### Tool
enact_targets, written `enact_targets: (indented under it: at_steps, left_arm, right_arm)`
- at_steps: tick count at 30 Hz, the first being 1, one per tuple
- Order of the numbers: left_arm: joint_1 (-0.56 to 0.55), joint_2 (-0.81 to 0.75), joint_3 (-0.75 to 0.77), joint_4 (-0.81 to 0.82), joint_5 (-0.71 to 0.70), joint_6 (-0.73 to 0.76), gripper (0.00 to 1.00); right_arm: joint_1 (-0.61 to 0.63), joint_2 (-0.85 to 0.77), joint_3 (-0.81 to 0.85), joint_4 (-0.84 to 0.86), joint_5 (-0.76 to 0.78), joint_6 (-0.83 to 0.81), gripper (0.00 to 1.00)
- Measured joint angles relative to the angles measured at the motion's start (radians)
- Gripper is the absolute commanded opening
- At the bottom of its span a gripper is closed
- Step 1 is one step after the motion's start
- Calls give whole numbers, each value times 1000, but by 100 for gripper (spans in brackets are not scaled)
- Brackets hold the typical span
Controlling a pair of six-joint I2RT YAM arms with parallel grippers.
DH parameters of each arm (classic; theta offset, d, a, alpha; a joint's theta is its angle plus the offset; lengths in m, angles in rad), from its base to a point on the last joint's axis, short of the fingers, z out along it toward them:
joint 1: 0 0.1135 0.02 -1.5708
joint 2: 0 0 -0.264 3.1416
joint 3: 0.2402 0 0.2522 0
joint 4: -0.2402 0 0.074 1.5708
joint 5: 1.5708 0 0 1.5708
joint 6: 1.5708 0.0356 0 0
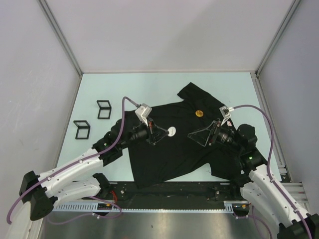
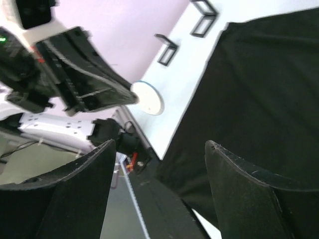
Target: Remove the brooch from the garment
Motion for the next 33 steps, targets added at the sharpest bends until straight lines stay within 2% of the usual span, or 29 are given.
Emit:
enact_targets:
  at_steps: [6, 14, 19, 24, 29, 33]
  left_arm:
    - [3, 0, 58, -140, -86, 24, 0]
    - [37, -13, 72, -422, -317, 38, 1]
    - [246, -10, 92, -629, -408, 53, 0]
    - [422, 45, 208, -775, -545, 97, 0]
    - [518, 193, 314, -791, -691, 172, 0]
    - [548, 425, 400, -770, -829, 250, 0]
  right_arm:
    - [-63, 33, 1, -113, 18, -66, 76]
    - [-67, 113, 7, -247, 88, -151, 77]
    - [-80, 218, 60, -237, 104, -196, 76]
    - [-97, 413, 150, -153, 104, -220, 75]
    - [-99, 583, 236, -85, 98, -241, 75]
    - [-95, 603, 243, -80, 111, -274, 75]
